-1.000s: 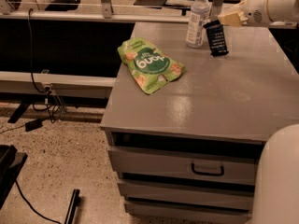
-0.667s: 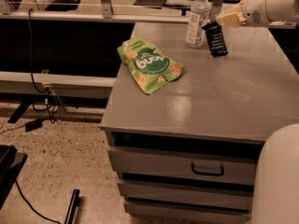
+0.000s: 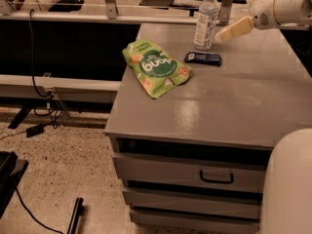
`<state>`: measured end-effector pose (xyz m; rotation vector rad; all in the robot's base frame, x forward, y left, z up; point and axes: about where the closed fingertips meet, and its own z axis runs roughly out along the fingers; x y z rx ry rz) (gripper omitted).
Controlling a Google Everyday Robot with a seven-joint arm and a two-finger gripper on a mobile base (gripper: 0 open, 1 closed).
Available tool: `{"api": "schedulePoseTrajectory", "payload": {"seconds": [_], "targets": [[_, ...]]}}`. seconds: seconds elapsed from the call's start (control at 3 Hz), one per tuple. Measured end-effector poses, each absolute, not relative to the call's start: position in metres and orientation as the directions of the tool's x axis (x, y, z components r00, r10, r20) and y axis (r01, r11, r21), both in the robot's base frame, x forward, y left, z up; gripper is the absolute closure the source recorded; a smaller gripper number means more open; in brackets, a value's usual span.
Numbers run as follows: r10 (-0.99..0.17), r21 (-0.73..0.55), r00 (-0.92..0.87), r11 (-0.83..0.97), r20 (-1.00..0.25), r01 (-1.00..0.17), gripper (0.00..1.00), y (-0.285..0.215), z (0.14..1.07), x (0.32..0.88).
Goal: Move rxbar blueberry near blue plastic bottle
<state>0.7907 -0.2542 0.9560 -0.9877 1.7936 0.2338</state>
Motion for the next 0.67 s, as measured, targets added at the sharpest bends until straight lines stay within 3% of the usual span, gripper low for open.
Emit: {"api": "schedulePoseTrajectory", "payload": {"seconds": [0.67], "targets": [[-0.539,-0.3,-0.138,0.644,-0.831,-0.704,0.0,-0.2822,0.9653,0.7807]]}}
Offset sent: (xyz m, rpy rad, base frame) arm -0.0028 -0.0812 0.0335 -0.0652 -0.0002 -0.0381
